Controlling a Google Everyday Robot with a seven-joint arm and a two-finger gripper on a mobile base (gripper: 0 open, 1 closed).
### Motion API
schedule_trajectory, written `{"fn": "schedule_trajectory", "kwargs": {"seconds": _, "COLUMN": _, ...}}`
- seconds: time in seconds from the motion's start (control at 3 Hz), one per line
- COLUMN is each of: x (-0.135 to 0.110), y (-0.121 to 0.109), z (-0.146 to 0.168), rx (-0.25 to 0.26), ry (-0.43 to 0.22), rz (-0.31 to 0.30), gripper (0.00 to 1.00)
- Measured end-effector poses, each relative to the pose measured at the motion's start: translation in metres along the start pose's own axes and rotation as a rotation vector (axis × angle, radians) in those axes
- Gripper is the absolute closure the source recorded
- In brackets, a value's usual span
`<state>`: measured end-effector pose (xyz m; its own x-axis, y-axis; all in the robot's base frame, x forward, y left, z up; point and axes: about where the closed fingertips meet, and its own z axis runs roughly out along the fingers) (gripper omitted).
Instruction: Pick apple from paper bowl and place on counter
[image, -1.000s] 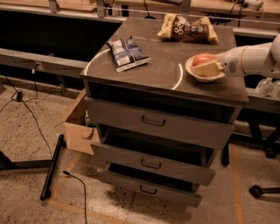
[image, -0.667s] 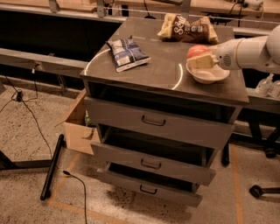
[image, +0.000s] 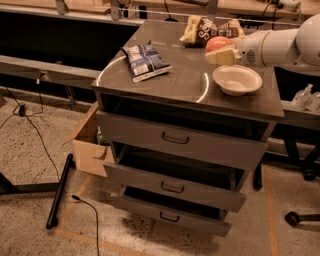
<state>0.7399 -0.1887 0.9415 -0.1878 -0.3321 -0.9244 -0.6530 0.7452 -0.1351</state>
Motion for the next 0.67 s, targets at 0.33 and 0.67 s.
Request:
{"fn": "schedule_trajectory", "kwargs": {"seconds": 0.33, "x": -0.013, "y": 0.013, "z": 0.014, "rx": -0.002, "ry": -0.007, "rz": -0.027, "gripper": 1.00}}
{"fn": "schedule_trajectory", "kwargs": {"seconds": 0.67, "x": -0.019, "y": 0.022, "z": 0.035, "rx": -0.005, "ry": 0.012, "rz": -0.049, "gripper": 1.00}}
